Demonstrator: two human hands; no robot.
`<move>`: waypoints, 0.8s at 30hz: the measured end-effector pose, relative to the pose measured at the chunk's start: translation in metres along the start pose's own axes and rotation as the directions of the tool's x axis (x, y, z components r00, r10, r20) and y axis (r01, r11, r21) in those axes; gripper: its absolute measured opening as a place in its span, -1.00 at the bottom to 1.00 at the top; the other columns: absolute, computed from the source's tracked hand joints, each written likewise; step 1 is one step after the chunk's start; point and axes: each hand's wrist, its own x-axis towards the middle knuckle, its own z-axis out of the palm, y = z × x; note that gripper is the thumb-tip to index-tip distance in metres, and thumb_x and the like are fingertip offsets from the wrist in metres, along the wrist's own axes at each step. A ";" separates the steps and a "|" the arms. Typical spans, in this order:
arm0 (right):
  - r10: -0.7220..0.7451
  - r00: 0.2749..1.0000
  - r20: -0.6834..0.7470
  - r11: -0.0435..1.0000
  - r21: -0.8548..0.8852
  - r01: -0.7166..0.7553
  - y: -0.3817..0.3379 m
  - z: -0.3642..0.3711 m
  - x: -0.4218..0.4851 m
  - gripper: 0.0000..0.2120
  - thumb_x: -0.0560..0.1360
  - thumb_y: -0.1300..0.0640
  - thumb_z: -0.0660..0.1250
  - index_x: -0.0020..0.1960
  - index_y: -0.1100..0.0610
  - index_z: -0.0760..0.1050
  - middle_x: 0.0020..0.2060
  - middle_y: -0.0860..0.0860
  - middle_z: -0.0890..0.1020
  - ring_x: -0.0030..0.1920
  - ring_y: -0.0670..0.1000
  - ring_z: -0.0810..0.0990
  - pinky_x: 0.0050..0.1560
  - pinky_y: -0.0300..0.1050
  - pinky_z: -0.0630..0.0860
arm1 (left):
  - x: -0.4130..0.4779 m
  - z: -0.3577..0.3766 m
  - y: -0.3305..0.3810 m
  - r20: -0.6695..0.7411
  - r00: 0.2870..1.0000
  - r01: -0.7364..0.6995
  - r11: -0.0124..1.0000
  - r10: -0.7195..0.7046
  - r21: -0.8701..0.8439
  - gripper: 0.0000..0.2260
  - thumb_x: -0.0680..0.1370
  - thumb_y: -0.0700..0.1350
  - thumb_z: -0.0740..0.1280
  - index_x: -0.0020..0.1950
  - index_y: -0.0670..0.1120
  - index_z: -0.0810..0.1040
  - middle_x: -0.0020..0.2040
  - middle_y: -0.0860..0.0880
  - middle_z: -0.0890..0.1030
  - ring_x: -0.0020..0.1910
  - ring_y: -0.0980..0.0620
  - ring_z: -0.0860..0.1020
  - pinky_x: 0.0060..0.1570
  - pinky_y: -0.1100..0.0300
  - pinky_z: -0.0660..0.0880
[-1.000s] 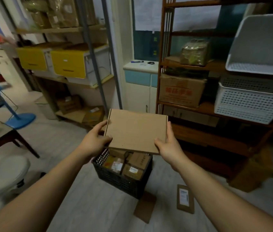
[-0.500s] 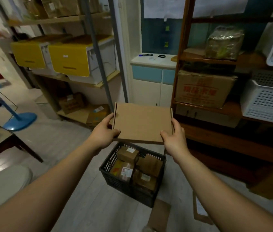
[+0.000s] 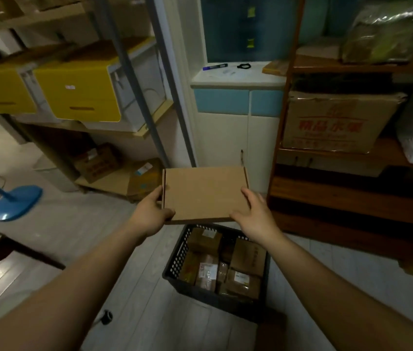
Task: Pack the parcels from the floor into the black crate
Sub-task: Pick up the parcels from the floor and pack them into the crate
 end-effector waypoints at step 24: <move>0.436 0.896 -0.083 0.854 -0.275 -0.442 0.169 0.260 0.066 -0.32 0.56 0.00 0.28 0.55 0.00 0.00 0.48 0.07 0.11 0.37 0.07 0.32 0.35 -0.09 0.32 | 0.218 0.085 -0.288 0.626 0.779 -0.290 0.871 -0.025 0.397 -0.54 0.55 0.01 0.30 0.39 -0.12 0.32 0.32 -0.13 0.44 0.25 -0.11 0.47 0.28 -0.02 0.43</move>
